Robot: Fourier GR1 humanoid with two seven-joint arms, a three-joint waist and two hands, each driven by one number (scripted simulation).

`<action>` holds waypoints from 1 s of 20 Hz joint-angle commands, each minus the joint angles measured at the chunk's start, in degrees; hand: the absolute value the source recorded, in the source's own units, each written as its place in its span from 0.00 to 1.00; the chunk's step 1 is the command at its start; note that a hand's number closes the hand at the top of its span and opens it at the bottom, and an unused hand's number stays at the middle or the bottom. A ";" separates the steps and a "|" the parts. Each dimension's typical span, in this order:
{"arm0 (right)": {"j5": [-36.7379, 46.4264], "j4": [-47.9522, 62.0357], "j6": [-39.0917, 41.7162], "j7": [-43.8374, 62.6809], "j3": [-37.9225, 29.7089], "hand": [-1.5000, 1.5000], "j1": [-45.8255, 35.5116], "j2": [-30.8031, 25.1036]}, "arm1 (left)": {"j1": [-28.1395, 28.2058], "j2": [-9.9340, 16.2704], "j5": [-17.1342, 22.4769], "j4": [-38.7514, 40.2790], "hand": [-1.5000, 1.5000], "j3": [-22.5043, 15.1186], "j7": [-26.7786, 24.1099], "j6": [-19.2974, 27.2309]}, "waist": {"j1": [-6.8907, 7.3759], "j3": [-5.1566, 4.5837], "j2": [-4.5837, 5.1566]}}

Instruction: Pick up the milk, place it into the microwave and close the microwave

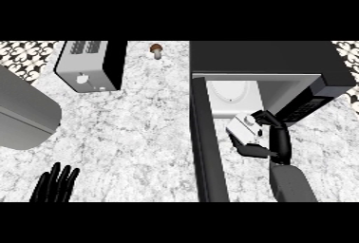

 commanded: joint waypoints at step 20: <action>12.25 38.40 -20.32 10.30 -4.53 1.00 -33.74 -9.99 | -5.48 0.10 1.82 6.47 0.00 4.33 0.41 -6.01 | 3.14 0.13 1.30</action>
